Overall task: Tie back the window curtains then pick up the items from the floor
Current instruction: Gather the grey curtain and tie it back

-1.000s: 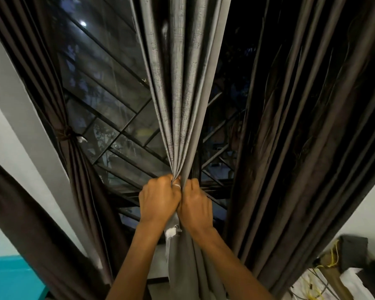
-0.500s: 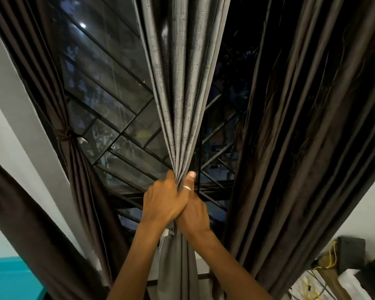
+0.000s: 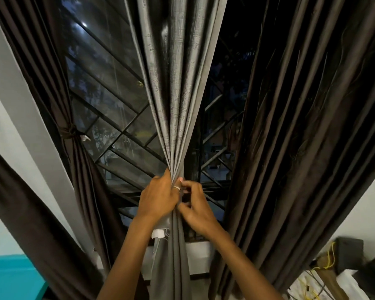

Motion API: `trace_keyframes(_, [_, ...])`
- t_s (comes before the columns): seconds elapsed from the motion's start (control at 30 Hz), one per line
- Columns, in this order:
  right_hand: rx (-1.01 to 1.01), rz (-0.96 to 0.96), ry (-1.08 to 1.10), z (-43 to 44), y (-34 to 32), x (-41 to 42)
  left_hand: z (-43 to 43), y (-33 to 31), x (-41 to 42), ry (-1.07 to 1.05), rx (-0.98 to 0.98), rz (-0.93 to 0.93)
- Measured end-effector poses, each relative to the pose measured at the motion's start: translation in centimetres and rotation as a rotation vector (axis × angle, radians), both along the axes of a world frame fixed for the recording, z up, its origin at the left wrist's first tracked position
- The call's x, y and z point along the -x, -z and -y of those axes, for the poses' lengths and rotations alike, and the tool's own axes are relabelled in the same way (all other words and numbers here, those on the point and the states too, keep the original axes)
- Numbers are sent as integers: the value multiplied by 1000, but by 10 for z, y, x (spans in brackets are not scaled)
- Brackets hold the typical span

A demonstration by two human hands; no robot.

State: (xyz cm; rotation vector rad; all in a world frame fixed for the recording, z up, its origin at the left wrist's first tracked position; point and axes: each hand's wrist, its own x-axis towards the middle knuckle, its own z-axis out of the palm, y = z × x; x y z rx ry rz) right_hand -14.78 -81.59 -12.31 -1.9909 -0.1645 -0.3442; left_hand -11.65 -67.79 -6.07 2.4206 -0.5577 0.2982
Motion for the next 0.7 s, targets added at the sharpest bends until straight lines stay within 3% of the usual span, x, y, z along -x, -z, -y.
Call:
trace_keyframes(0.1, [-186, -7, 56, 13, -7, -12, -4, 3, 0, 119, 102, -72])
trace_keyframes(0.27, [-152, -55, -69, 34, -31, -22, -5, -5, 12, 291, 265, -168])
trace_keyframes(0.43, [85, -105, -208, 48, -44, -29, -11, -10, 13, 334, 335, -225])
trace_keyframes(0.7, [612, 13, -64, 62, -61, -31, -10, -10, 14, 359, 326, -203])
